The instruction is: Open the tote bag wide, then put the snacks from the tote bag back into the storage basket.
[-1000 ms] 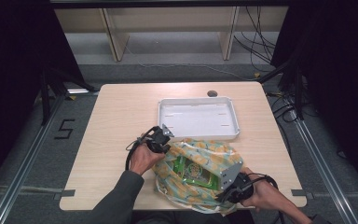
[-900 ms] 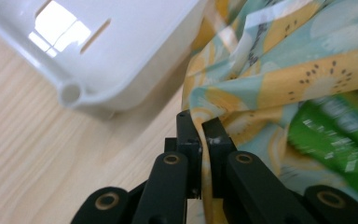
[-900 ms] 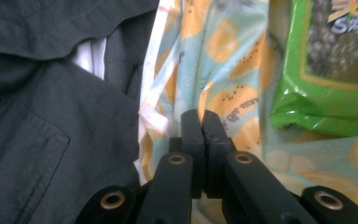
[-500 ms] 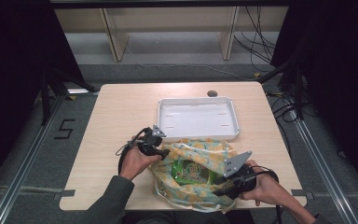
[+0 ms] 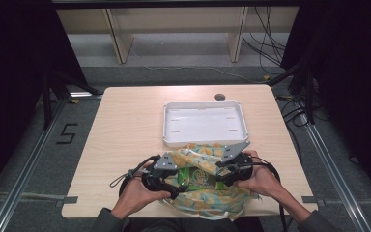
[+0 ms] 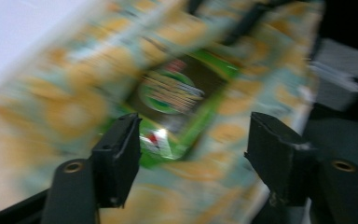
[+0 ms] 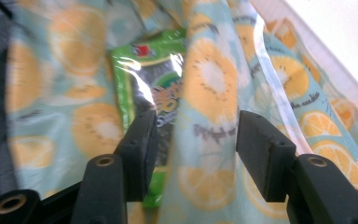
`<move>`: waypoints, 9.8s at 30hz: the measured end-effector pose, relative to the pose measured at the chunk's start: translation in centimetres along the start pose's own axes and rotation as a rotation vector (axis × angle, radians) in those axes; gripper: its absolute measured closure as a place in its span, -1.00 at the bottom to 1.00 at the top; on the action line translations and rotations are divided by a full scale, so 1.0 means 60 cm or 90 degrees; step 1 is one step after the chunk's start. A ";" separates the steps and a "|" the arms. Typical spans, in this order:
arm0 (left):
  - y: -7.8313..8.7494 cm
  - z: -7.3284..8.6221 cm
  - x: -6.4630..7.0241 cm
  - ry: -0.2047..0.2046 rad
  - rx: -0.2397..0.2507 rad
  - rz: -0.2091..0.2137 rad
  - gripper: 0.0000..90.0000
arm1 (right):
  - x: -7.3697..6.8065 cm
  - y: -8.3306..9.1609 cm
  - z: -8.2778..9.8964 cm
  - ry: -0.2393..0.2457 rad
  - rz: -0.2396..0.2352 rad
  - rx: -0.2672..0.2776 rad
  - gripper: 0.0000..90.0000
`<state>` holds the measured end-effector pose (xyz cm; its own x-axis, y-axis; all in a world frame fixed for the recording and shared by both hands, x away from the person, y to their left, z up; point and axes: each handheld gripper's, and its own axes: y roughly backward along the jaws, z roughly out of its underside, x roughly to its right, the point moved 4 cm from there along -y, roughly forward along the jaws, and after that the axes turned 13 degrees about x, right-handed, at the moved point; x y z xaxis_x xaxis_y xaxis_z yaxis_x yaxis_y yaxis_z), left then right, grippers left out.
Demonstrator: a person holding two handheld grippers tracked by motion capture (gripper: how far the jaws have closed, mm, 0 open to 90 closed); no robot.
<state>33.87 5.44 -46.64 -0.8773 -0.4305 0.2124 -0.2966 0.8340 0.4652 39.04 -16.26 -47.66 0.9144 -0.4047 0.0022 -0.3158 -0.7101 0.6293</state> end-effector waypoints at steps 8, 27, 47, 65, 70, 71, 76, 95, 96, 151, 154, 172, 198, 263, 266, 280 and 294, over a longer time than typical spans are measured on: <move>-0.048 0.058 0.010 -0.061 -0.114 0.051 0.64 | 0.062 -0.025 0.003 0.017 0.067 -0.027 0.99; -0.028 0.021 0.019 -0.038 -0.045 -0.014 0.24 | 0.110 -0.007 -0.007 -0.032 0.125 0.027 0.48; -0.043 0.035 0.016 -0.050 -0.042 -0.099 0.97 | 0.038 -0.028 -0.007 -0.014 -0.028 -0.008 0.14; -0.082 0.047 0.009 -0.029 -0.070 -0.104 0.99 | 0.060 -0.064 0.015 -0.076 -0.024 -0.062 0.00; -0.085 0.047 0.006 -0.026 -0.071 -0.106 0.99 | 0.067 -0.069 0.019 -0.086 -0.017 -0.066 -0.02; -0.086 0.048 0.006 -0.026 -0.072 -0.105 0.99 | 0.067 -0.069 0.019 -0.087 -0.027 -0.070 -0.02; -0.094 0.055 0.004 -0.010 -0.077 -0.106 0.99 | 0.057 -0.069 0.017 -0.098 -0.043 -0.072 -0.01; -0.097 0.057 0.001 -0.035 -0.108 -0.099 0.99 | 0.050 -0.070 0.005 -0.153 -0.097 -0.063 0.05; -0.098 0.056 0.002 -0.037 -0.104 -0.104 0.99 | 0.046 -0.067 0.002 -0.170 -0.102 -0.062 0.06; -0.010 -0.025 0.014 -0.056 -0.012 -0.159 0.20 | 0.023 -0.030 -0.031 -0.169 -0.123 0.000 0.69; 0.008 -0.040 0.012 -0.050 -0.004 -0.173 0.14 | 0.022 -0.028 -0.032 -0.171 -0.125 0.000 0.69; 0.051 -0.064 -0.080 -0.075 -0.019 -0.248 0.39 | 0.013 -0.027 -0.038 -0.160 -0.134 -0.005 0.69; 0.014 -0.038 -0.159 0.044 0.007 -0.217 0.33 | 0.022 0.028 -0.088 -0.122 -0.131 0.094 0.69; 0.159 0.085 -0.040 0.009 0.047 -0.295 -0.51 | 0.184 0.127 -0.075 -0.252 0.035 0.231 0.68; 0.157 0.089 -0.037 0.024 0.049 -0.292 -0.51 | 0.197 0.124 -0.070 -0.263 0.047 0.237 0.68; 0.154 0.097 -0.035 0.009 0.029 -0.291 -0.51 | 0.239 0.117 -0.058 -0.306 0.106 0.244 0.68; 0.156 0.100 -0.035 0.014 0.026 -0.289 -0.51 | 0.269 0.093 -0.076 -0.332 0.150 0.240 0.68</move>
<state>30.67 16.19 -47.88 -0.6471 -0.7623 0.0136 -0.6643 0.5724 0.4806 53.21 -24.12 -40.60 0.5985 -0.7306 -0.3286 -0.6442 -0.6828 0.3448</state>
